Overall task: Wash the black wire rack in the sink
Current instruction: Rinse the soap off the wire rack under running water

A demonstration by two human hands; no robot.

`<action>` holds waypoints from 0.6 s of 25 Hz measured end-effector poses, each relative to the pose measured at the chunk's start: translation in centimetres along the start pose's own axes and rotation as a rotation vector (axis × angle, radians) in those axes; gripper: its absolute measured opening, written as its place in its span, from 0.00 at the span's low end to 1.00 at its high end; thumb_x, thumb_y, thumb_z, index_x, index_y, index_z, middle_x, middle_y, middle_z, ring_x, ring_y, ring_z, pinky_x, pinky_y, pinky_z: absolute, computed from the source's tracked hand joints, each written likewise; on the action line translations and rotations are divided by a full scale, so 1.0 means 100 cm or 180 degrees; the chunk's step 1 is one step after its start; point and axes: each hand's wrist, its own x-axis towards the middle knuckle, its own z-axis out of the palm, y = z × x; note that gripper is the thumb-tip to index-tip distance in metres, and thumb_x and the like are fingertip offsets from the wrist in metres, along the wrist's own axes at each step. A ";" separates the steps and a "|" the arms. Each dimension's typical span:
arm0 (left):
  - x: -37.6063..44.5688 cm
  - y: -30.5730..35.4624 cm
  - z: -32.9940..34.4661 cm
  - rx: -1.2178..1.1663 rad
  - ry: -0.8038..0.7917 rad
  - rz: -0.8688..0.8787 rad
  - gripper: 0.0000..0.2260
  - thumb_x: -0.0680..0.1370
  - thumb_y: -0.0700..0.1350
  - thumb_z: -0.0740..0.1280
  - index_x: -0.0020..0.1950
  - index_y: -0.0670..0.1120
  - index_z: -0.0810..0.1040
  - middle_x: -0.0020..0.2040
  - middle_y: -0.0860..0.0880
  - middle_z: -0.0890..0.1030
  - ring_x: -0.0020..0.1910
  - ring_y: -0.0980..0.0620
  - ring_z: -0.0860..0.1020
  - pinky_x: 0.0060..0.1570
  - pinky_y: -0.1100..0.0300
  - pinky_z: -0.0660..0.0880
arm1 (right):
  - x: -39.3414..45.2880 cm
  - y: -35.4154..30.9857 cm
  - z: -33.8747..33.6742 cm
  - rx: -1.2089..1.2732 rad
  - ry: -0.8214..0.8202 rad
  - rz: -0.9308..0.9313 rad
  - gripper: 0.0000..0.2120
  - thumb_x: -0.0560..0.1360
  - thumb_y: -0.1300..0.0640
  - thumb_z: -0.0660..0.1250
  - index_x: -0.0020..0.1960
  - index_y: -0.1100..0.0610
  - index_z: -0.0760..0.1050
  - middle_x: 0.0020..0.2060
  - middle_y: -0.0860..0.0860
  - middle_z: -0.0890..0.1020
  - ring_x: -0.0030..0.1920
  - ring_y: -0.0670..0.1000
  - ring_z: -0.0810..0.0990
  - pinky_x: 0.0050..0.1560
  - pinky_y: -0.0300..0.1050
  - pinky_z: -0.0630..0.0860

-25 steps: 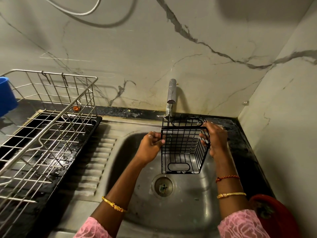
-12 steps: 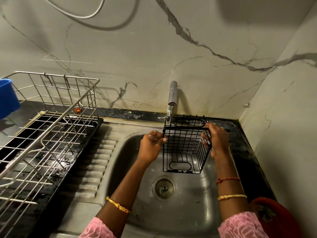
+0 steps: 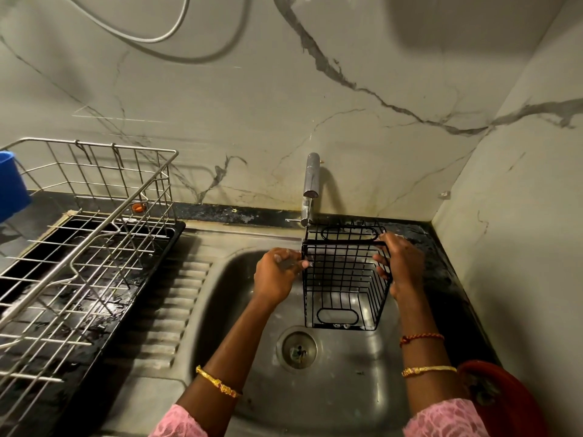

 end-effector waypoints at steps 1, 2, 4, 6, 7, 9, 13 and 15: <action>0.000 -0.001 -0.001 0.0073 0.0011 -0.0018 0.13 0.71 0.48 0.74 0.54 0.46 0.82 0.52 0.51 0.82 0.51 0.56 0.79 0.57 0.56 0.76 | -0.001 0.000 0.000 -0.0009 0.0007 0.0006 0.06 0.73 0.53 0.65 0.38 0.52 0.78 0.38 0.50 0.81 0.35 0.48 0.78 0.28 0.39 0.68; -0.002 0.000 -0.002 0.0112 0.0017 -0.0031 0.13 0.71 0.49 0.74 0.54 0.47 0.82 0.53 0.51 0.82 0.52 0.55 0.79 0.59 0.53 0.76 | -0.001 0.001 0.001 -0.0020 0.0011 0.0008 0.06 0.73 0.53 0.65 0.39 0.52 0.78 0.38 0.50 0.82 0.35 0.49 0.78 0.28 0.39 0.68; -0.004 0.000 -0.005 0.0114 0.0033 -0.0043 0.13 0.70 0.49 0.74 0.53 0.48 0.83 0.52 0.52 0.83 0.53 0.54 0.79 0.60 0.50 0.75 | -0.003 0.002 0.002 -0.0019 -0.0002 -0.0001 0.06 0.73 0.53 0.65 0.39 0.52 0.78 0.38 0.50 0.81 0.35 0.49 0.78 0.28 0.40 0.68; -0.006 -0.001 -0.006 0.0117 0.0052 -0.0034 0.12 0.69 0.51 0.75 0.51 0.50 0.83 0.52 0.53 0.83 0.54 0.54 0.80 0.61 0.47 0.74 | -0.005 0.002 0.003 -0.0010 -0.0010 0.0009 0.06 0.74 0.53 0.65 0.39 0.52 0.78 0.37 0.51 0.81 0.34 0.49 0.78 0.28 0.40 0.68; -0.006 -0.002 -0.007 0.0118 0.0058 -0.0034 0.13 0.69 0.52 0.75 0.51 0.51 0.83 0.52 0.53 0.83 0.54 0.53 0.80 0.61 0.46 0.73 | -0.006 0.002 0.003 -0.0003 -0.0013 0.0016 0.07 0.74 0.53 0.65 0.39 0.52 0.78 0.37 0.50 0.81 0.34 0.49 0.78 0.27 0.39 0.67; -0.007 -0.003 -0.007 0.0140 0.0051 -0.0063 0.12 0.69 0.52 0.74 0.50 0.51 0.83 0.52 0.54 0.83 0.55 0.53 0.79 0.62 0.44 0.72 | -0.007 0.001 0.004 0.0022 -0.0023 0.0025 0.07 0.74 0.53 0.65 0.38 0.52 0.77 0.37 0.50 0.81 0.34 0.49 0.78 0.28 0.40 0.68; -0.009 0.002 -0.008 0.0196 0.0053 -0.0059 0.10 0.71 0.50 0.74 0.51 0.51 0.83 0.54 0.54 0.82 0.57 0.54 0.77 0.65 0.45 0.69 | -0.006 0.002 0.003 0.0080 0.0019 0.0059 0.07 0.73 0.54 0.66 0.37 0.52 0.78 0.34 0.50 0.80 0.33 0.49 0.77 0.28 0.40 0.67; -0.009 0.003 -0.008 0.0233 0.0035 -0.0077 0.11 0.72 0.50 0.73 0.53 0.49 0.83 0.55 0.53 0.82 0.56 0.57 0.76 0.63 0.55 0.69 | -0.005 0.003 0.001 0.0070 0.0041 0.0072 0.07 0.73 0.53 0.66 0.37 0.52 0.77 0.34 0.50 0.80 0.32 0.49 0.77 0.28 0.40 0.67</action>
